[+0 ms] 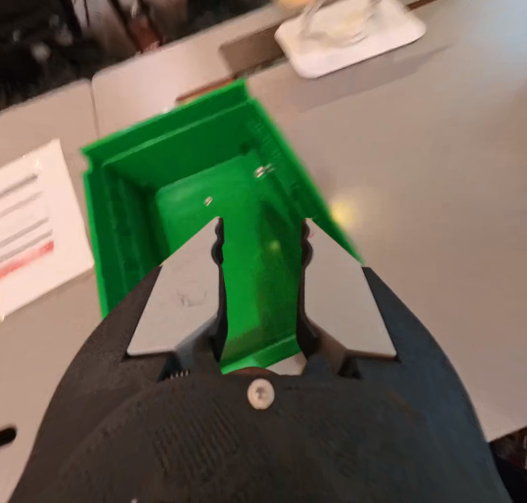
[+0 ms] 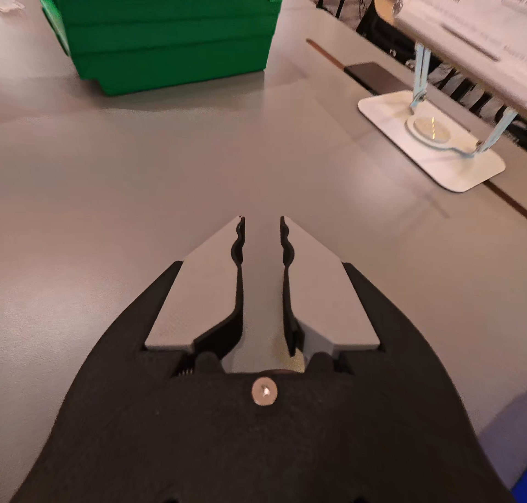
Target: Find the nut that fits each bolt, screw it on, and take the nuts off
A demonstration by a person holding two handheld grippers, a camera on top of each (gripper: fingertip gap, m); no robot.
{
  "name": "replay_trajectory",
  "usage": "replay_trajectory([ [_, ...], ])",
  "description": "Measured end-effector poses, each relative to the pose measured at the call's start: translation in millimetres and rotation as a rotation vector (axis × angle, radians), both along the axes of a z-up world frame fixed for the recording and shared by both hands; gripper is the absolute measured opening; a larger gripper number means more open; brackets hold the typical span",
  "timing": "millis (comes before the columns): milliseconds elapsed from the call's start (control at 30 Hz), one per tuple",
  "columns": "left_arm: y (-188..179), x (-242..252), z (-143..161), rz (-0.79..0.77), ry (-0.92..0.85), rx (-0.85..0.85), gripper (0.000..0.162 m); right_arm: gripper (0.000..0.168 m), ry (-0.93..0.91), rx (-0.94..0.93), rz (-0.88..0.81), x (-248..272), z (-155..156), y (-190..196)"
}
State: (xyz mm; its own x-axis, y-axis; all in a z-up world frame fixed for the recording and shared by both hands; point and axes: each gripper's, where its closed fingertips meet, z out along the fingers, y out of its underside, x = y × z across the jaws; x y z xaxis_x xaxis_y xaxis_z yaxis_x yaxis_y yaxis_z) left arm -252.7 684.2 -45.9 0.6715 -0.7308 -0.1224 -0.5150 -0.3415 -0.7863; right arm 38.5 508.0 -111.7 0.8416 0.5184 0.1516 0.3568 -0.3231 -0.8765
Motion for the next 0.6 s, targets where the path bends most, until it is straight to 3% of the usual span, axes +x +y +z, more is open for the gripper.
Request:
replay_trajectory([
  [100, 23.9, -33.3, -38.7, 0.094, 0.062, -0.164, 0.052, 0.021, 0.01, 0.032, 0.005, -1.7, 8.5, -3.4],
  [200, 31.8, -45.6, -74.8, 0.126, 0.148, -0.298, 0.03, 0.021, 0.032, 0.032, 0.004, -0.4, 10.5, -4.6],
  [267, 33.4, -52.5, -94.1, 0.151, 0.22, -0.381, 0.025, 0.021, 0.044, 0.025, 0.004, 0.3, 10.4, -4.9],
  [333, 42.3, -61.4, -102.6, 0.193, 0.288, -0.378, 0.025, 0.022, 0.047, 0.024, 0.004, 0.6, 10.7, -5.4],
  [467, 47.0, -66.4, -112.4, 0.233, 0.304, -0.415, 0.003, 0.022, 0.028, 0.041, 0.003, -0.3, 12.5, -6.4],
  [600, 34.1, -37.0, -102.4, 0.116, 0.153, -0.434, 0.029, 0.022, -0.004, 0.053, -0.002, -0.1, 11.8, -6.5],
])
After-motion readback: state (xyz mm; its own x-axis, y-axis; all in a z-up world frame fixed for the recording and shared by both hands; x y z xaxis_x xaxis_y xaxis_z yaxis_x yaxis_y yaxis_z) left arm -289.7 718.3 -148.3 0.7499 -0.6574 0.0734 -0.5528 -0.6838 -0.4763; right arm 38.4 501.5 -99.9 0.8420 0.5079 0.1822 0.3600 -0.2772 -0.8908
